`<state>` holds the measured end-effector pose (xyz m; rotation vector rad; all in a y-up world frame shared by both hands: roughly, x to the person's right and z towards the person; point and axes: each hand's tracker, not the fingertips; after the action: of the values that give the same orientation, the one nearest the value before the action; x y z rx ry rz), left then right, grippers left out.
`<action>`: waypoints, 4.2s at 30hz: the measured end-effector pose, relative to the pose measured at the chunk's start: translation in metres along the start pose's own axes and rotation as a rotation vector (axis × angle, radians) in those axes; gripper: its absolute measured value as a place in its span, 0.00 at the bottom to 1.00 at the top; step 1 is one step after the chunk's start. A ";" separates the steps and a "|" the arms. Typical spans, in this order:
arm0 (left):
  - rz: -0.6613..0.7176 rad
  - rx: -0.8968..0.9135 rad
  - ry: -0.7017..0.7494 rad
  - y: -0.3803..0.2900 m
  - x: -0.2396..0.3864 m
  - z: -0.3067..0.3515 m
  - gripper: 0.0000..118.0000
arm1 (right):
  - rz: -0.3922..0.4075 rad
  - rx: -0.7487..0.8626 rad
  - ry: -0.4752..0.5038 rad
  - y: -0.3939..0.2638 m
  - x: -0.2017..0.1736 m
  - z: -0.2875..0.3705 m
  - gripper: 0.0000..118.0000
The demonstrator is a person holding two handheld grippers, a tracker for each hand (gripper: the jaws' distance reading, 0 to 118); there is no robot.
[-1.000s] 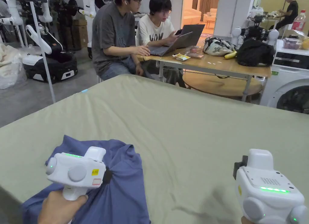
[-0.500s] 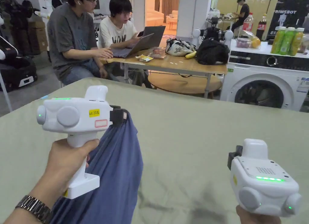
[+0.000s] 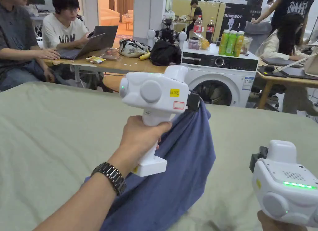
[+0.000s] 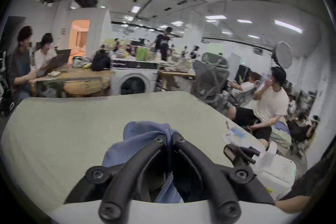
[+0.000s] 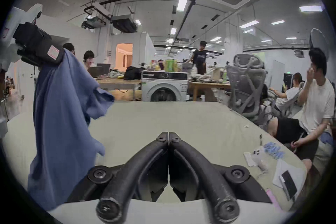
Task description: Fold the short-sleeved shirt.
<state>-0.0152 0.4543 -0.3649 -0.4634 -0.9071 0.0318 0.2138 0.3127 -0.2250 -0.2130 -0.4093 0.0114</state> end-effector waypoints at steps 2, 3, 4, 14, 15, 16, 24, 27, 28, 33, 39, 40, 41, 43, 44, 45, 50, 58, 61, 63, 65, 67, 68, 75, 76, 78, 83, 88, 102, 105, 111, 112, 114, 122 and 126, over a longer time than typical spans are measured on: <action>-0.010 -0.058 -0.071 -0.015 0.022 -0.024 0.00 | -0.006 0.004 -0.038 0.000 0.019 0.005 0.00; -0.024 -0.090 -0.104 -0.028 0.036 -0.036 0.00 | -0.013 0.004 -0.058 -0.001 0.030 0.007 0.00; -0.032 -0.106 -0.118 -0.037 0.045 -0.044 0.00 | -0.018 0.002 -0.073 -0.001 0.037 0.008 0.00; -0.029 -0.353 -0.263 -0.173 0.091 -0.094 0.18 | -0.025 -0.053 -0.150 -0.026 0.074 0.013 0.00; -0.010 -0.363 -0.261 -0.179 0.089 -0.095 0.34 | -0.027 -0.062 -0.147 -0.028 0.073 0.012 0.00; 0.019 -0.367 -0.256 -0.182 0.085 -0.096 0.47 | -0.030 -0.071 -0.142 -0.031 0.071 0.011 0.00; 0.095 -0.176 -0.064 -0.166 0.036 -0.028 0.61 | -0.035 -0.079 -0.068 -0.030 0.045 0.014 0.00; 0.146 -0.115 0.064 -0.169 0.004 0.007 0.46 | -0.042 -0.071 -0.027 -0.025 0.032 0.014 0.00; 0.157 -0.087 0.088 -0.173 -0.006 0.018 0.29 | -0.044 -0.070 -0.017 -0.025 0.028 0.014 0.00; 0.179 -0.057 0.255 -0.187 -0.052 0.058 0.00 | -0.032 -0.071 0.034 -0.022 0.005 0.010 0.00; 0.209 -0.064 0.338 -0.186 -0.104 0.089 0.00 | -0.027 -0.103 0.081 -0.026 -0.015 -0.002 0.00; 0.237 -0.067 0.358 -0.182 -0.116 0.090 0.00 | -0.023 -0.111 0.086 -0.027 -0.018 -0.004 0.00; 0.260 -0.095 0.356 -0.179 -0.130 0.090 0.00 | -0.020 -0.119 0.090 -0.029 -0.020 -0.006 0.00; 0.296 -0.154 0.368 -0.170 -0.156 0.081 0.00 | -0.017 -0.129 0.102 -0.031 -0.023 -0.009 0.00; 0.298 -0.164 0.383 -0.167 -0.167 0.076 0.00 | -0.013 -0.135 0.103 -0.032 -0.025 -0.011 0.00; 0.302 -0.189 0.394 -0.163 -0.179 0.069 0.00 | -0.008 -0.139 0.104 -0.032 -0.026 -0.012 0.00; 0.368 -0.348 0.384 -0.156 -0.231 0.021 0.31 | 0.001 -0.160 0.106 -0.034 -0.024 -0.017 0.00; 0.323 -0.587 0.444 -0.187 -0.252 -0.066 0.61 | 0.015 -0.194 0.076 -0.040 -0.007 -0.024 0.00; 0.225 -0.567 0.475 -0.190 -0.237 -0.069 0.45 | 0.024 -0.212 0.060 -0.043 0.003 -0.024 0.00; 0.188 -0.575 0.477 -0.188 -0.230 -0.073 0.08 | 0.032 -0.218 0.043 -0.045 0.010 -0.024 0.00; 0.151 -0.565 0.448 -0.187 -0.227 -0.068 0.02 | 0.029 -0.226 0.033 -0.044 0.016 -0.026 0.00; 0.166 -0.551 0.437 -0.185 -0.225 -0.062 0.02 | 0.011 -0.240 0.021 -0.043 0.023 -0.029 0.00; 0.169 -0.536 0.434 -0.184 -0.223 -0.056 0.01 | 0.005 -0.250 0.022 -0.041 0.027 -0.032 0.00; 0.225 -0.327 0.395 -0.178 -0.205 0.013 0.01 | 0.011 -0.479 0.104 -0.038 0.047 -0.076 0.48; 0.240 -0.308 0.387 -0.179 -0.203 0.021 0.01 | 0.021 -0.530 0.114 -0.043 0.047 -0.085 0.48; 0.248 -0.289 0.391 -0.184 -0.195 0.036 0.01 | 0.049 -0.627 0.122 -0.058 0.045 -0.101 0.48; 0.260 -0.269 0.405 -0.200 -0.189 0.055 0.01 | 0.095 -0.811 0.197 -0.105 0.034 -0.132 0.47; 0.267 -0.284 0.407 -0.208 -0.184 0.057 0.01 | 0.124 -0.773 0.204 -0.114 0.024 -0.124 0.00; 0.217 -0.185 0.445 -0.147 -0.192 0.078 0.01 | 0.068 -0.438 0.097 -0.025 0.059 -0.103 0.00; 0.217 -0.133 0.464 -0.122 -0.199 0.094 0.01 | 0.014 -0.369 0.074 0.003 0.072 -0.098 0.00; 0.195 -0.043 0.527 -0.067 -0.204 0.123 0.01 | 0.033 -0.298 0.036 0.053 0.080 -0.099 0.00; 0.192 -0.031 0.534 -0.059 -0.207 0.126 0.01 | 0.031 -0.288 0.032 0.061 0.080 -0.101 0.00; 0.179 -0.019 0.562 -0.039 -0.212 0.131 0.01 | 0.009 -0.261 0.023 0.078 0.082 -0.103 0.00; 0.144 0.011 0.603 0.029 -0.241 0.132 0.01 | -0.002 -0.156 0.018 0.153 0.065 -0.113 0.00; 0.125 0.038 0.619 0.065 -0.250 0.130 0.01 | -0.013 -0.098 0.010 0.195 0.058 -0.122 0.00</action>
<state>-0.2594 0.5063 -0.5109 -0.4569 -0.2690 0.0175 0.3216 0.4819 -0.3524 -0.3074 -0.4020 -0.0226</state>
